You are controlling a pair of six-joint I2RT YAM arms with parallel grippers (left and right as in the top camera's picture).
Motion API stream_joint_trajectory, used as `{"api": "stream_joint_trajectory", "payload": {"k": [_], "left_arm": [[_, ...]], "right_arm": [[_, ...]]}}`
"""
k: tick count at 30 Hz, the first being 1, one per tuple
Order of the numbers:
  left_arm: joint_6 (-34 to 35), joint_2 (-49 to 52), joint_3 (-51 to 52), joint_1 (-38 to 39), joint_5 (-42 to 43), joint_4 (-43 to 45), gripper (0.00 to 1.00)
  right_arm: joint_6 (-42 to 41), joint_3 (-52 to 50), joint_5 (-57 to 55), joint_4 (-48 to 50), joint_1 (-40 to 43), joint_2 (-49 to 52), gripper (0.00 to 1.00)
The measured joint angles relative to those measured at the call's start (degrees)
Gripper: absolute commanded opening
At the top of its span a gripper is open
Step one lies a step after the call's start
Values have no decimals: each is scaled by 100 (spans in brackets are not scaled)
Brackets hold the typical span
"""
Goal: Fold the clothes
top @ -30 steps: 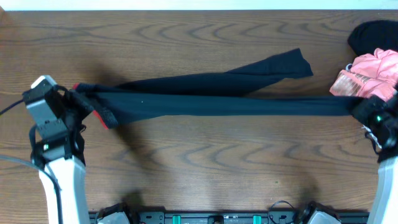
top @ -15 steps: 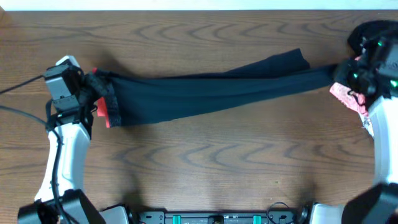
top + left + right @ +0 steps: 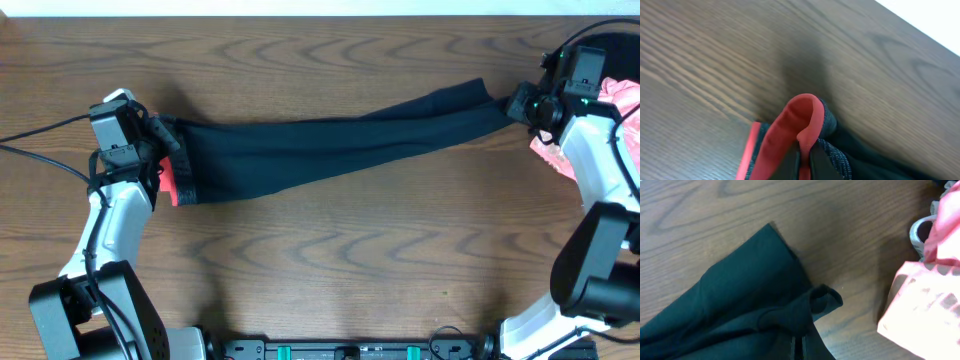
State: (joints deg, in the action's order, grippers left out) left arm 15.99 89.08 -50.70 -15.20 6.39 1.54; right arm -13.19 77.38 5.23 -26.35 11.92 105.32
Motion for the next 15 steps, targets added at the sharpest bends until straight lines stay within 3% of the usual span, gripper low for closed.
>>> {"api": "stream_joint_trajectory", "payload": {"k": [15], "left_arm": [[-42,640,-2,0,-385,107,6]], "right_arm": [[-63,177,-35,715,-208,479,1]]}}
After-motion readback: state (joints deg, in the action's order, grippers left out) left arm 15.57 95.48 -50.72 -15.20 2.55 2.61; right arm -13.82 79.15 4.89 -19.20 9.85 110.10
